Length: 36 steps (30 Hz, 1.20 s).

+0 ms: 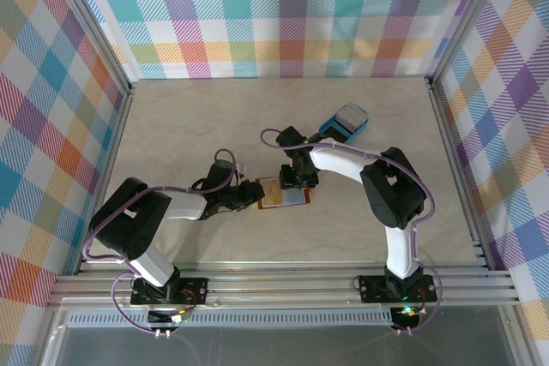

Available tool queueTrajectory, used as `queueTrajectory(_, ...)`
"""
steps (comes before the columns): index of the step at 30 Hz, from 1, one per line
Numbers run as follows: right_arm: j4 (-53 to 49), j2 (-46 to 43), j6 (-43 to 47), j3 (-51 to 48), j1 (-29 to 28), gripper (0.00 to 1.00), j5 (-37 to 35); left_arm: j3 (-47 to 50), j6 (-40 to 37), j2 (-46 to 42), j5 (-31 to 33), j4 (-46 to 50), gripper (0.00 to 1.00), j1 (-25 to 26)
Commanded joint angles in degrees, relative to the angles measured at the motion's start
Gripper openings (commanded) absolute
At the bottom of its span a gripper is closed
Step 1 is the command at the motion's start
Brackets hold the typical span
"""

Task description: Put the credit cards into the card holder

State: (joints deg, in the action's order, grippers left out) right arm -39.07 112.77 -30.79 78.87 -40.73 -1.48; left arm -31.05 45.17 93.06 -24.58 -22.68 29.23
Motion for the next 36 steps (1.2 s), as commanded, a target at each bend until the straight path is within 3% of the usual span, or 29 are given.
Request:
queueTrajectory(1, -0.20, 0.94, 0.09, 1.24, -0.05, 0.53, 1.46, -0.42, -1.40, 1.79, 0.50, 2.55, 0.26, 0.65)
queueTrajectory(36, 7.26, -4.53, -3.66, -2.83, 0.47, 0.48, 11.07, 0.90, -1.22, 0.90, 0.94, 1.85, 0.25, 0.65)
